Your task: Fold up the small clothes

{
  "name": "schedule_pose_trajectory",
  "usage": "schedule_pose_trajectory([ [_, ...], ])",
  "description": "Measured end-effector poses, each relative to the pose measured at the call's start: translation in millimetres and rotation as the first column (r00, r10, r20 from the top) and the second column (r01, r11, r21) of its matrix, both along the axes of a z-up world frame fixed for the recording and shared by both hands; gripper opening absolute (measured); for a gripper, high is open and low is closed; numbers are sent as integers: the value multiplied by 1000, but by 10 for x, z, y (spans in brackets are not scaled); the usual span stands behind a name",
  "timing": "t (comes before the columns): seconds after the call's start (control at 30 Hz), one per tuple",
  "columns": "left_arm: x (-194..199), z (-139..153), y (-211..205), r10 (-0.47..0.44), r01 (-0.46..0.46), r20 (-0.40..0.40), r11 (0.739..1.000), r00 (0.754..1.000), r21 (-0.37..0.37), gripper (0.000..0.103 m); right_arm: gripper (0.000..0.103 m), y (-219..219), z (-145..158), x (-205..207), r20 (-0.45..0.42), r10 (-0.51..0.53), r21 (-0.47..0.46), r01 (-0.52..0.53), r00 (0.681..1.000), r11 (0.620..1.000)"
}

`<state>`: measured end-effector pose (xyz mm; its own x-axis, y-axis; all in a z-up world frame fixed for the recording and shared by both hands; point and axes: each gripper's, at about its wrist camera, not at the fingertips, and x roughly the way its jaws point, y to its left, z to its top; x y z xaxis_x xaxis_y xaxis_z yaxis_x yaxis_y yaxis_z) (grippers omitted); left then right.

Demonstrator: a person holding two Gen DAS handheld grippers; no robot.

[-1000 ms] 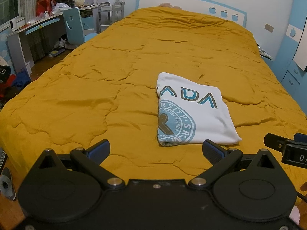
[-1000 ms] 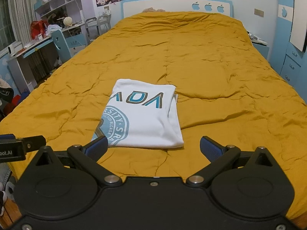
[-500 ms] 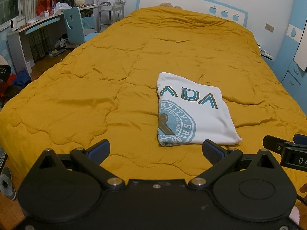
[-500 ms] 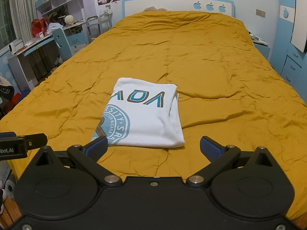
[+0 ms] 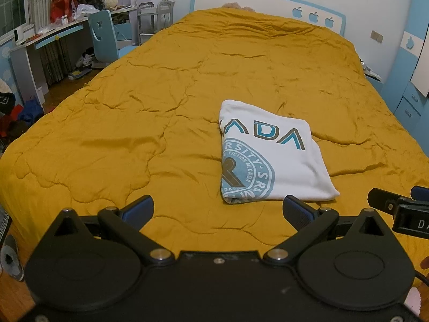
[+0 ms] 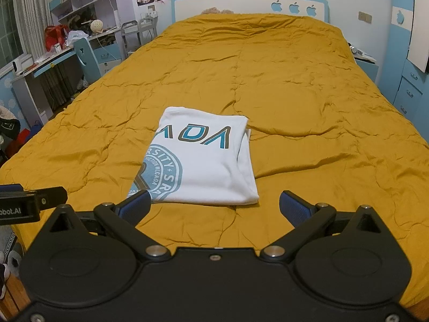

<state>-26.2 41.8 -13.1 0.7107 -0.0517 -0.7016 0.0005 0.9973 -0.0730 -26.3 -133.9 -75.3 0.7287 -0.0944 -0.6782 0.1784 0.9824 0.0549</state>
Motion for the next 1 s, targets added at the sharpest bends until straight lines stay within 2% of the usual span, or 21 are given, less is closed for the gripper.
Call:
schedule_pose_trajectory([
  [1.0, 33, -5, -4, -35, 36, 14, 999, 999, -16, 103, 103, 8, -39, 6, -5, 2, 2, -2, 1000, 1000],
])
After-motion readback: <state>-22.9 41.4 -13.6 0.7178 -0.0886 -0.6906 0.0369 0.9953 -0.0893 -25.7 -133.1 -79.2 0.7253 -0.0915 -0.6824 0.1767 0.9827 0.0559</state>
